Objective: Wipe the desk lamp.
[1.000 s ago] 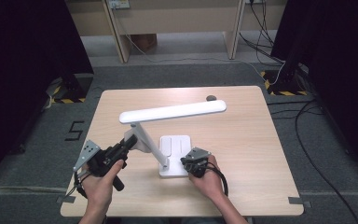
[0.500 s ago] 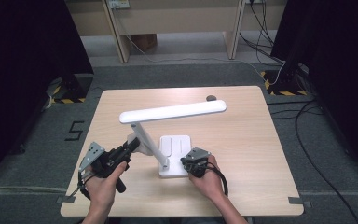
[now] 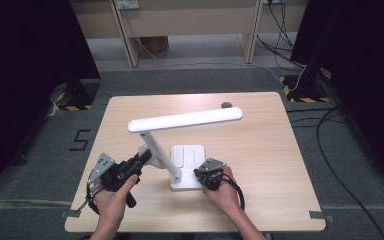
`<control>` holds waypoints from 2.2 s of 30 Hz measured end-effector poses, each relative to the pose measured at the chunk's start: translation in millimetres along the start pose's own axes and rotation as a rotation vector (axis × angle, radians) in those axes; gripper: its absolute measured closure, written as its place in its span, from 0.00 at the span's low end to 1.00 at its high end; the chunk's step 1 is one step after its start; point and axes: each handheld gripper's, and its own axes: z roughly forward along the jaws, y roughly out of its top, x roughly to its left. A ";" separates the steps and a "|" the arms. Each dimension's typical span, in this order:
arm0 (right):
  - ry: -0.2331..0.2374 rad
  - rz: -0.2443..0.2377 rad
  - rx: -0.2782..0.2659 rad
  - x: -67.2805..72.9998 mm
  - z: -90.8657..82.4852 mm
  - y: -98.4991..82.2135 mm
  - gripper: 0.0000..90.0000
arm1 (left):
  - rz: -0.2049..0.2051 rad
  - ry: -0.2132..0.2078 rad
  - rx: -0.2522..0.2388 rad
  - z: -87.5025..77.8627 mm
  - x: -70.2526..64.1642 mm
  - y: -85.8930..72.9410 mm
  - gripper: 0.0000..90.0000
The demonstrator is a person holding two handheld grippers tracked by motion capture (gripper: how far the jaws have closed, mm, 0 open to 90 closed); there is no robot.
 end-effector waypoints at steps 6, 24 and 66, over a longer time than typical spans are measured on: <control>0.000 0.001 0.001 0.0 -0.1 0.0 1.00 | -0.003 0.002 0.015 1.8 1.2 -4.1 0.89; -0.002 -0.001 0.001 0.2 -0.2 -0.1 1.00 | -0.013 0.001 0.052 7.5 5.7 -17.5 0.89; -0.006 -0.006 0.004 0.7 -0.4 0.0 1.00 | -0.044 -0.010 0.126 14.7 9.7 -41.2 0.89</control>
